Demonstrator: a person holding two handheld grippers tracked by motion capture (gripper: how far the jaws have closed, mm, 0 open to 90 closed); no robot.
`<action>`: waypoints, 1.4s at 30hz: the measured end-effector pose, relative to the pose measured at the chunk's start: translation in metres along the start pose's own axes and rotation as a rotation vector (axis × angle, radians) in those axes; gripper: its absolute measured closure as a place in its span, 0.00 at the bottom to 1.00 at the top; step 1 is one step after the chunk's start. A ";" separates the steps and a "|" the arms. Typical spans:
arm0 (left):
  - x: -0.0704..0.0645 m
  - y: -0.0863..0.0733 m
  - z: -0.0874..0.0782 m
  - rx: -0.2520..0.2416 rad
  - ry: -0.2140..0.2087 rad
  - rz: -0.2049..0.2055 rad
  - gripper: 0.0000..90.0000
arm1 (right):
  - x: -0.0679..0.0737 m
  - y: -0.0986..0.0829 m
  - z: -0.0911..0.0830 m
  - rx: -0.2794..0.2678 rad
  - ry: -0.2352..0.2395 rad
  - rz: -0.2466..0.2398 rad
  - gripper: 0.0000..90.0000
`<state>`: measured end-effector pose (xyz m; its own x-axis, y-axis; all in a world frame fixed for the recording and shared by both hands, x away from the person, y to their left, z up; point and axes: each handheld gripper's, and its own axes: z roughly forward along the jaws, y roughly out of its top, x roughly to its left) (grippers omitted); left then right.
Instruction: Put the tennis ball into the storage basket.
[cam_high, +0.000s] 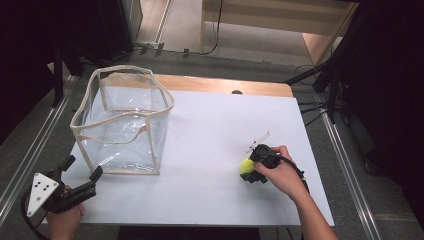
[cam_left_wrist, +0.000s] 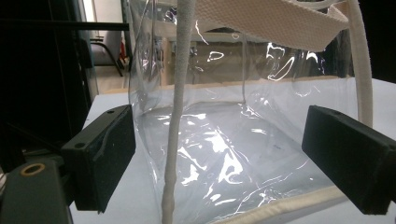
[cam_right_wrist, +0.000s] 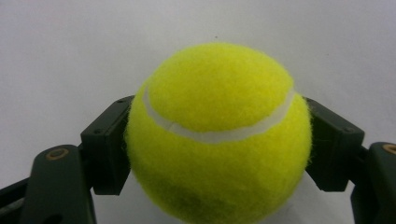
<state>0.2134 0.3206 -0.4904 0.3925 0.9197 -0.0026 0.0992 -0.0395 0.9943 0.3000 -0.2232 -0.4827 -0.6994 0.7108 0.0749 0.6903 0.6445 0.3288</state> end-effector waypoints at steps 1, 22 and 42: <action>0.000 0.000 0.000 0.000 0.002 0.000 0.11 | 0.000 0.000 0.000 -0.001 0.005 -0.003 0.25; 0.000 0.000 0.000 0.000 0.002 0.003 0.11 | 0.001 0.001 -0.001 -0.010 -0.002 -0.011 0.26; 0.000 0.000 0.000 -0.003 0.002 -0.003 0.11 | 0.005 0.016 -0.007 -0.017 -0.003 -0.036 0.26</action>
<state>0.2135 0.3206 -0.4905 0.3901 0.9207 -0.0052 0.0973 -0.0356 0.9946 0.3067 -0.2113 -0.4699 -0.7228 0.6884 0.0598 0.6617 0.6646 0.3471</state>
